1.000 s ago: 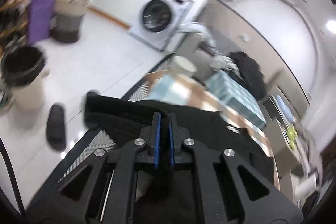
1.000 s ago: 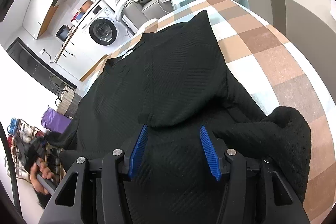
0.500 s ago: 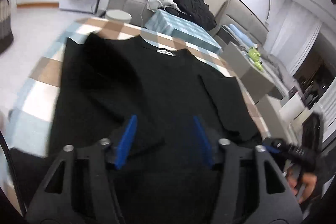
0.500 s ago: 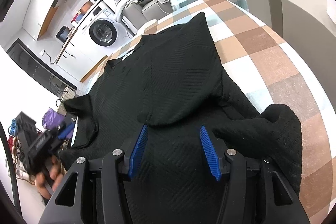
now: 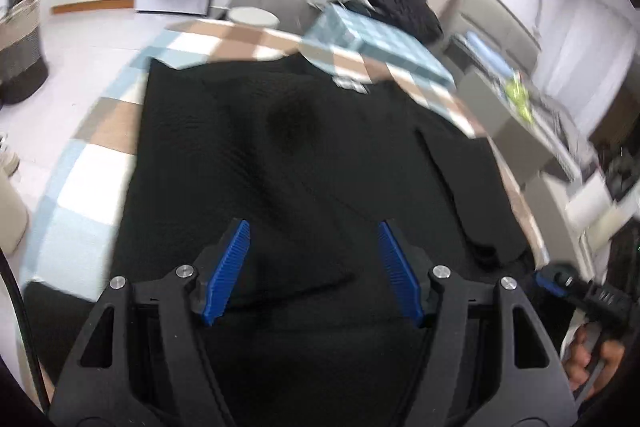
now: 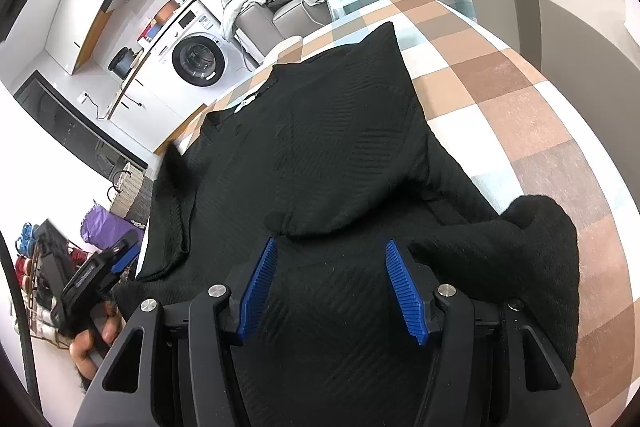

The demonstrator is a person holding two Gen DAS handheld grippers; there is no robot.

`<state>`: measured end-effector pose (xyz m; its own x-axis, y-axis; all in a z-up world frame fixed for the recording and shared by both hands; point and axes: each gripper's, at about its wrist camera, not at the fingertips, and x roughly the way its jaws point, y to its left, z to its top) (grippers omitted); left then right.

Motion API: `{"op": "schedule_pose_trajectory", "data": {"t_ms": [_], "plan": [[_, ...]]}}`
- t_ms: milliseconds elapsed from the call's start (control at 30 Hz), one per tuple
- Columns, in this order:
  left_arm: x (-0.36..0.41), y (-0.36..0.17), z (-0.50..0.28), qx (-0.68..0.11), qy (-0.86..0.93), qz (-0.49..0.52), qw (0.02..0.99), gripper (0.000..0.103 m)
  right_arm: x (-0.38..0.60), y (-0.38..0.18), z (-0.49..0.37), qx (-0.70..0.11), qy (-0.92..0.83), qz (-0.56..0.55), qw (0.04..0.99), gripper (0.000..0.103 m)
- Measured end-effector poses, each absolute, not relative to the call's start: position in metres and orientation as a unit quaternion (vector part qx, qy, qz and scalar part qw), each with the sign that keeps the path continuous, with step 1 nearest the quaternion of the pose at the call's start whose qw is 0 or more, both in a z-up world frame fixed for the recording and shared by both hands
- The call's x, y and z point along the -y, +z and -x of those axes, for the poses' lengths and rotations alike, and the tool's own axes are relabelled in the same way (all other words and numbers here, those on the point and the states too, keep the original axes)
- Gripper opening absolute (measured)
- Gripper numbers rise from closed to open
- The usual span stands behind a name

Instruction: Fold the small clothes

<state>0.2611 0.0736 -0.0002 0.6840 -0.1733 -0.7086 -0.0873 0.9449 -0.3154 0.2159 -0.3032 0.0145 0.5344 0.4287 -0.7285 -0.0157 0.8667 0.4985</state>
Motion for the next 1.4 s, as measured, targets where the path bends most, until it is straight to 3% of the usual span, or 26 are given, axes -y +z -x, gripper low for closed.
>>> {"op": "schedule_pose_trajectory", "data": {"t_ms": [100, 133, 167, 200, 233, 267, 533, 600, 767, 967, 1100, 1400], "plan": [[-0.053, -0.015, -0.271, -0.420, -0.024, 0.114, 0.900, 0.064, 0.304, 0.014, -0.214, -0.468, 0.131, -0.220, 0.846, 0.058], [-0.048, -0.019, -0.273, -0.425, -0.024, 0.103, 0.899, 0.057, 0.305, 0.014, -0.213, -0.468, 0.131, -0.220, 0.846, 0.058], [-0.043, -0.022, -0.273, -0.425, -0.022, 0.090, 0.901, 0.033, 0.305, 0.013, -0.213, -0.469, 0.132, -0.219, 0.846, 0.058], [-0.040, -0.026, -0.273, -0.425, -0.023, 0.083, 0.901, 0.019, 0.306, 0.013, -0.213, -0.470, 0.131, -0.219, 0.845, 0.058], [-0.039, -0.029, -0.273, -0.429, -0.025, 0.076, 0.900, 0.005, 0.307, 0.013, -0.213, -0.470, 0.130, -0.219, 0.845, 0.058], [-0.040, -0.027, -0.268, -0.423, -0.024, 0.076, 0.902, 0.001, 0.307, 0.013, -0.213, -0.470, 0.130, -0.219, 0.845, 0.058], [-0.054, -0.015, -0.241, -0.412, -0.055, 0.100, 0.904, 0.000, 0.309, 0.012, -0.213, -0.470, 0.125, -0.217, 0.846, 0.058], [-0.061, -0.011, -0.235, -0.411, -0.049, 0.117, 0.903, 0.006, 0.307, 0.014, -0.213, -0.470, 0.125, -0.215, 0.847, 0.058], [-0.082, 0.009, -0.208, -0.372, -0.036, 0.149, 0.916, 0.069, 0.310, 0.026, -0.205, -0.454, 0.143, -0.199, 0.857, 0.061], [-0.111, 0.035, -0.158, -0.324, 0.023, 0.142, 0.935, 0.079, 0.328, 0.049, -0.184, -0.419, 0.138, -0.154, 0.884, 0.080], [-0.132, 0.040, -0.122, -0.308, 0.065, 0.133, 0.940, 0.082, 0.345, 0.052, -0.169, -0.416, 0.126, -0.123, 0.892, 0.080], [-0.162, 0.000, -0.082, -0.372, 0.103, 0.149, 0.910, 0.083, 0.379, 0.013, -0.138, -0.462, 0.112, -0.102, 0.874, 0.080]]}}
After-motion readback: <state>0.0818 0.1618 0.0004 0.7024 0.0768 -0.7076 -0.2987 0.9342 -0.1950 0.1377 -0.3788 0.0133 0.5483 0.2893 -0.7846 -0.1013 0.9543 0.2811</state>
